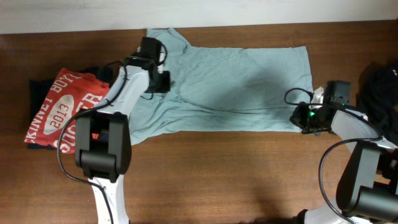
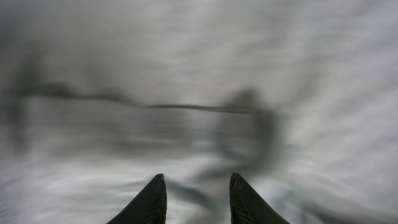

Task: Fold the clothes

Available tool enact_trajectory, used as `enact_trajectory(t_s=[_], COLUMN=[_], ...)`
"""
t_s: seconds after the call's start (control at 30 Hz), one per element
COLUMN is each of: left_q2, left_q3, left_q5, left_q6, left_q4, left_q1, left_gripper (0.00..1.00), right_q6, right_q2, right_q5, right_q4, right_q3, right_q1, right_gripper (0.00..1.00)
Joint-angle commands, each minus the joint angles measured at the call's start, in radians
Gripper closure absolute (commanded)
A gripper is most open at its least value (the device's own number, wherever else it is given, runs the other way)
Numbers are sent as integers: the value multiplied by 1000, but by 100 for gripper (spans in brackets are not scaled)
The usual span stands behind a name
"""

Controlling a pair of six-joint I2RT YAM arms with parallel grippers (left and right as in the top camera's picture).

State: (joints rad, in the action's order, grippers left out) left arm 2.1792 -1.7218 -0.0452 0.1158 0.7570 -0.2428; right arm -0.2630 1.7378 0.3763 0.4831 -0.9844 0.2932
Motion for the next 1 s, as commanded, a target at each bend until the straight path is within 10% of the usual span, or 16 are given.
enact_trajectory(t_s=[0.0, 0.37, 0.97], left_q2=[-61, -56, -51], left_q3=[-30, -24, 141], left_q5=[-140, -143, -281], left_q6=[-203, -459, -394], left_q4=[12, 97, 102], left_q1=[-75, -242, -255], left_gripper=[67, 100, 100], right_q6=[45, 46, 76], right_q2=[-32, -32, 37], right_q5=[84, 95, 84], right_q4=[9, 89, -19], right_q3=[-22, -20, -20], right_q1=[-6, -68, -305], right_gripper=[93, 96, 96])
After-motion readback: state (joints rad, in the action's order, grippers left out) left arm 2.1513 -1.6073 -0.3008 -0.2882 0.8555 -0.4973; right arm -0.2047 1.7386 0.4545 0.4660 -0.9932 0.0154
